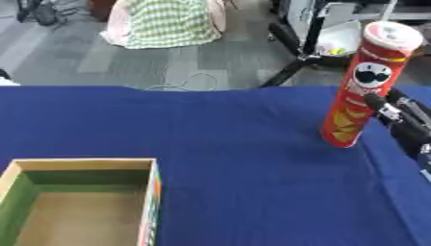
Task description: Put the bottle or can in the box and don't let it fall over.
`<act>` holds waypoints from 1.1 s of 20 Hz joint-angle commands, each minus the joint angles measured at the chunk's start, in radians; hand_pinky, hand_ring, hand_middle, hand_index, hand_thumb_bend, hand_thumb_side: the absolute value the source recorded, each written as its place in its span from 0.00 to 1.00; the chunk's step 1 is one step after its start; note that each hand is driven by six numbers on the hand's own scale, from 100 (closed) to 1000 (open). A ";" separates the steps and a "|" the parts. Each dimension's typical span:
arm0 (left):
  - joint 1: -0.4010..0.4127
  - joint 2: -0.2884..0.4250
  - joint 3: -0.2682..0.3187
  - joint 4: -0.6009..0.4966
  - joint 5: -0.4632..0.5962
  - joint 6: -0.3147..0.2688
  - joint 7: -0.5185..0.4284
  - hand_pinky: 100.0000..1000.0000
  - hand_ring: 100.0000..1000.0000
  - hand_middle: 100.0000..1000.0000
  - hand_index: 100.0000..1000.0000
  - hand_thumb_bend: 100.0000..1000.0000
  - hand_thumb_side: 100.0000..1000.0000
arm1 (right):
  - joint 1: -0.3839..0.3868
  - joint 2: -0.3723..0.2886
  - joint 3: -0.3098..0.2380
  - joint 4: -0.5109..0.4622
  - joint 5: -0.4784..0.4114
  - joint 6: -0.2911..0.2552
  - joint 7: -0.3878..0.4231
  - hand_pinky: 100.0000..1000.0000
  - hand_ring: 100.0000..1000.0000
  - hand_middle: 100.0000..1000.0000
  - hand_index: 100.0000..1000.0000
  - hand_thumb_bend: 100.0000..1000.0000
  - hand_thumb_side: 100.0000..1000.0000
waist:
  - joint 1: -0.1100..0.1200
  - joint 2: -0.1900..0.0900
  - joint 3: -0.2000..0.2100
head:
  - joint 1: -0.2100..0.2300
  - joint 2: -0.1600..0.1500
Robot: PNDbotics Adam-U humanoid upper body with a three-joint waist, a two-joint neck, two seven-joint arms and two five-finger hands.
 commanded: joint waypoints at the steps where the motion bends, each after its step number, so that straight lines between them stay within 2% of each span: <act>1: -0.007 0.016 0.003 -0.021 -0.001 -0.004 -0.001 0.92 0.96 0.78 0.75 0.00 0.69 | -0.009 -0.056 -0.016 -0.017 -0.006 0.000 -0.008 0.95 1.00 1.00 0.97 1.00 0.56 | 0.000 -0.017 0.003 | -0.003 -0.020; 13: -0.006 0.013 0.002 -0.021 -0.003 -0.003 -0.003 0.92 0.96 0.78 0.75 0.00 0.69 | -0.011 -0.057 -0.017 -0.023 -0.028 -0.005 -0.004 0.95 1.00 1.00 0.97 1.00 0.55 | -0.003 -0.012 0.007 | -0.007 -0.021; 22: -0.008 0.012 0.002 -0.021 -0.005 -0.005 -0.004 0.92 0.96 0.78 0.75 0.00 0.69 | -0.011 -0.058 -0.018 -0.026 -0.035 -0.012 0.000 0.95 1.00 1.00 0.97 1.00 0.55 | -0.005 -0.005 0.016 | -0.011 -0.034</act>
